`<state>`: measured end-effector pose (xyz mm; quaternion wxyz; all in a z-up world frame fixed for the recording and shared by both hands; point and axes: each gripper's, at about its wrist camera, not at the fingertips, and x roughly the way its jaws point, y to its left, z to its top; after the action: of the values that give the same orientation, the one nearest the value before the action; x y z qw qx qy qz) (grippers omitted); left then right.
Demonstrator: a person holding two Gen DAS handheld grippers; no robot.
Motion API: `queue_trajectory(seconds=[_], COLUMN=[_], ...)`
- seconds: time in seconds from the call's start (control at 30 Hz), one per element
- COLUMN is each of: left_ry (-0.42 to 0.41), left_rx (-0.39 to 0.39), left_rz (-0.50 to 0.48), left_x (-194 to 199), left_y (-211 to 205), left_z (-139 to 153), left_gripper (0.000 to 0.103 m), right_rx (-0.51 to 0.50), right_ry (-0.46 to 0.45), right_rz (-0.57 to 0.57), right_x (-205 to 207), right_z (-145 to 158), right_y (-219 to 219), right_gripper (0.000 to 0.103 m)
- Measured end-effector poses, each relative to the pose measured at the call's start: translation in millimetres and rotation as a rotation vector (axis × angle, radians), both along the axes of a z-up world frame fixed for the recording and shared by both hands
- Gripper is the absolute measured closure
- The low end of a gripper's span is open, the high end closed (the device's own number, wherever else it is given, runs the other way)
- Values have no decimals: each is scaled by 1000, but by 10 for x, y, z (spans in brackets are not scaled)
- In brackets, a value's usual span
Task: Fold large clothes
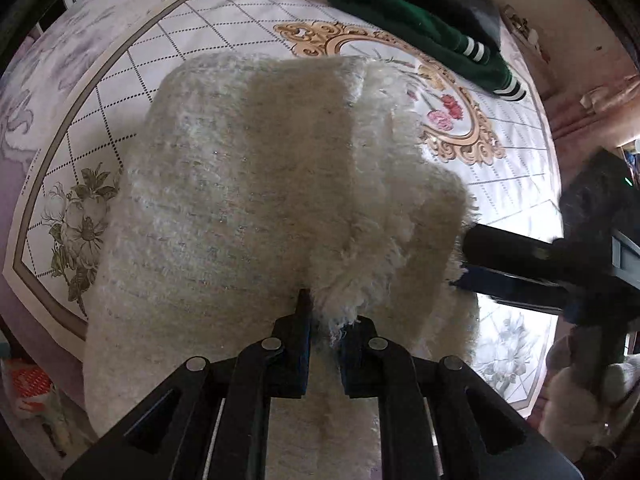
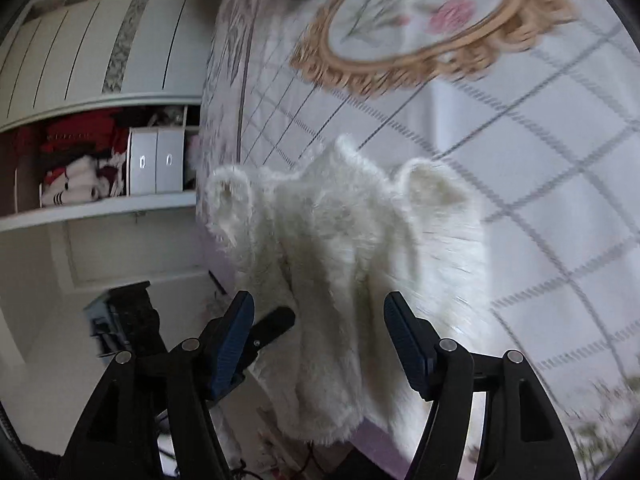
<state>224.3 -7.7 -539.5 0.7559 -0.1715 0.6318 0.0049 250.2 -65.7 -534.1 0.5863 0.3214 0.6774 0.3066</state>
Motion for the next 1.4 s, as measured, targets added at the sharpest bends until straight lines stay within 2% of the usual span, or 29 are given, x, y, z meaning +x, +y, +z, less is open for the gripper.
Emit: queue_trajectory(seconds=[0.03, 0.07, 0.1, 0.13, 0.27, 0.33, 0.37, 0.4, 0.43, 0.47, 0.5, 0.53, 0.57, 0.6, 0.63, 0.73, 0.8, 0.9, 0.97, 1.03, 1.1, 1.13, 1.17, 1.2, 1.27, 1.33, 1.37, 1.4], left_ry=[-2, -4, -10, -30, -81, -55, -35, 0, 24, 11, -15, -41, -63, -87, -110, -162, -189, -180, -148, -106, -59, -38, -15, -9, -10, -25, -37, -44], left_rx=[3, 11, 15, 16, -23, -25, -29, -39, -50, -56, -69, -90, -115, -136, -144, -132, -100, 12, 88, 113, 129, 130, 128, 125, 113, 117, 116, 113], left_rz=[-10, -22, -29, -35, -24, -34, -46, -58, -58, -55, -60, -65, -65, -53, -36, 60, 137, 249, 298, 311, 320, 313, 294, 280, 232, 193, 169, 152], left_x=[2, 4, 0, -10, 30, 91, 123, 144, 154, 132, 110, 76, 46, -2, -43, -184, -345, -579, -709, -732, -800, -797, -779, -755, -674, -578, -513, -468], left_y=[-3, -15, -26, -25, 64, 53, 37, 27, 29, 46, 54, 65, 83, 126, 184, 509, 775, 1241, 1549, 1760, 1931, 1958, 1994, 1979, 1956, 1898, 1869, 1844], left_z=[7, 30, 64, 133, 342, 244, 155, 51, 4, 41, 110, 181, 252, 364, 462, 768, 901, 987, 930, 804, 618, 535, 443, 406, 337, 317, 304, 285], left_gripper=[94, 94, 94, 94, 93, 90, 87, 86, 85, 83, 72, 48, 31, 8, 7, 7, 7, 7, 7, 7, 7, 7, 7, 7, 7, 7, 7, 7], right_rx=[10, 22, 10, -9, 24, -75, -211, -275, -292, -265, -222, -215, -218, -226, -228, -222, -187, -138, -151, -209, -352, -418, -445, -447, -434, -432, -443, -467], right_ry=[12, 16, 13, 12, -109, -144, -149, -136, -76, -16, 46, 54, 42, 9, -3, 4, 33, 61, 77, 78, 66, 62, 71, 136, 190, 206, 203, 160], right_rz=[6, -5, -30, -43, -129, -113, -70, -44, -20, -22, -49, -62, -69, -86, -102, -170, -203, -174, -106, -45, 53, 48, 2, -85, -132, -125, -131, -147], right_x=[30, 71, 108, 168, 392, 439, 480, 479, 497, 492, 481, 478, 458, 395, 352, 46, -154, -386, -465, -524, -595, -651, -721, -817, -877, -843, -814, -737], right_z=[-50, -121, -196, -209, 120, 180, 71, 6, -168, -253, -298, -274, -208, -39, 39, 345, 497, 607, 509, 386, 135, 24, -61, -195, -190, -43, 61, 255], right_y=[58, 156, 220, 295, 426, 432, 488, 471, 475, 430, 349, 299, 242, 143, 80, -246, -312, -94, 312, 616, 930, 965, 914, 791, 714, 727, 722, 712], right_gripper=[34, 51, 76, 96, 97, 97, 96, 96, 95, 90, 85, 68, 48, 39, 31, 30, 30, 30, 30, 30, 31, 56, 65, 65, 65, 64, 59, 57])
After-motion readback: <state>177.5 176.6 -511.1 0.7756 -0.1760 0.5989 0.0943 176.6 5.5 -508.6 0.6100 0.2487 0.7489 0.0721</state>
